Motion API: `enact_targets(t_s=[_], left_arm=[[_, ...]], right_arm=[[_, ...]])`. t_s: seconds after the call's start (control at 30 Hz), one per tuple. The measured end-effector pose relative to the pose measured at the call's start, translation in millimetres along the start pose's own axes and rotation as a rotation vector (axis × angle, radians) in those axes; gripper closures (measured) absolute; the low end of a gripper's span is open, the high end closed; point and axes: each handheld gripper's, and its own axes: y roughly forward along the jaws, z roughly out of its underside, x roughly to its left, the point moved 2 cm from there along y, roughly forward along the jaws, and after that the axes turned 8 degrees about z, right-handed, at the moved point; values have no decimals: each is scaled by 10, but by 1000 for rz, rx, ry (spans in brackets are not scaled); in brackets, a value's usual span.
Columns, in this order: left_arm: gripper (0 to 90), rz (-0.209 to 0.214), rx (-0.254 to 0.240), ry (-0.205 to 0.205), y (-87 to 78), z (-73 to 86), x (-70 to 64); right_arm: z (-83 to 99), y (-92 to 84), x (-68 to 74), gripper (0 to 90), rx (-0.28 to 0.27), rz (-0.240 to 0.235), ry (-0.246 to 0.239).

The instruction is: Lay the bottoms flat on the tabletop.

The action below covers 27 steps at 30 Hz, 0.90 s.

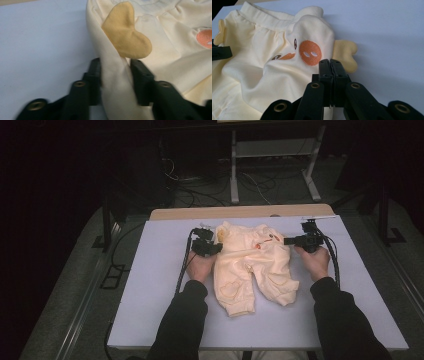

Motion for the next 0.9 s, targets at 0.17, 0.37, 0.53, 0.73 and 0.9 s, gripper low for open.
enact_targets(t_s=[0.17,0.37,0.53,0.73,0.9], left_arm=[[827,206,-80,-172,-110,10,226],[837,311,-158,-259,-260,-33,420],[838,415,-159,-361,-253,-34,575],[838,490,-187,-449,-300,-101,752],[838,462,-159,-420,-358,-244,795]], right_arm=[[-12,-16,-10,874,-5,-17,7],[-40,-34,-45,875,-13,-32,23],[-102,-12,-21,875,-8,-38,30],[-222,15,21,875,-16,-39,27],[-362,-15,86,875,-35,-25,11]])
